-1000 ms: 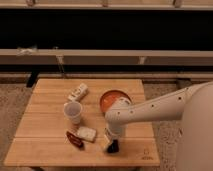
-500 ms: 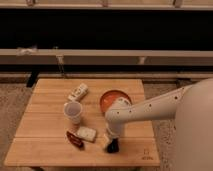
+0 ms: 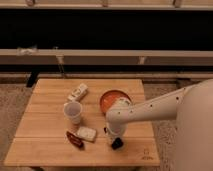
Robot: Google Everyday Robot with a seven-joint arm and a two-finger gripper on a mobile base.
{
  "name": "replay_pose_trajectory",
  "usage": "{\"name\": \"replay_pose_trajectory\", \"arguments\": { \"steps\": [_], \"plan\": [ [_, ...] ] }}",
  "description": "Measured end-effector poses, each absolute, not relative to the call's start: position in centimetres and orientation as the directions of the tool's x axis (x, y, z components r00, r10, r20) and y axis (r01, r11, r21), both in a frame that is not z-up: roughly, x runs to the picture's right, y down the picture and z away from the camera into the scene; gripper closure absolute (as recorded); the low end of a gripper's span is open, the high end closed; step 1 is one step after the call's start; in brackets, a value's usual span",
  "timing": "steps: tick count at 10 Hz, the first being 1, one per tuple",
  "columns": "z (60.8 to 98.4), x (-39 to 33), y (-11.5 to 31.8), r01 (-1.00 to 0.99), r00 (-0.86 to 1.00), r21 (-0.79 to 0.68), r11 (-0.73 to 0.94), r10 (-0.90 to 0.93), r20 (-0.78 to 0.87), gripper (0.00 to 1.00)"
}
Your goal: Place the eraser on the white sponge
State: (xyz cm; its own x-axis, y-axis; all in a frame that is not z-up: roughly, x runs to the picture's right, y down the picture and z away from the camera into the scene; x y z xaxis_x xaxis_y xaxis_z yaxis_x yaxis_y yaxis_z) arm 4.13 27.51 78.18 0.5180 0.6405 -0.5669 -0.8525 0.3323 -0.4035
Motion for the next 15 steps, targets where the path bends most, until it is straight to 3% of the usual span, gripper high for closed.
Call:
{"name": "replay_pose_trajectory", "arguments": {
  "steps": [1, 3, 7, 15],
  "plan": [
    [77.8, 4.0, 27.0, -0.85, 0.521, -0.402, 0.339, 0.646, -0.558, 0.95],
    [76.7, 3.3, 25.2, -0.839, 0.539, -0.404, 0.364, 0.658, -0.526, 1.0],
    [75.6, -0.4, 21.5, -0.774, 0.622, -0.458, 0.436, 0.657, -0.426, 1.0],
    [77.2, -7.8, 19.7, -0.613, 0.767, -0.595, 0.521, 0.573, -0.289, 1.0]
  ]
}}
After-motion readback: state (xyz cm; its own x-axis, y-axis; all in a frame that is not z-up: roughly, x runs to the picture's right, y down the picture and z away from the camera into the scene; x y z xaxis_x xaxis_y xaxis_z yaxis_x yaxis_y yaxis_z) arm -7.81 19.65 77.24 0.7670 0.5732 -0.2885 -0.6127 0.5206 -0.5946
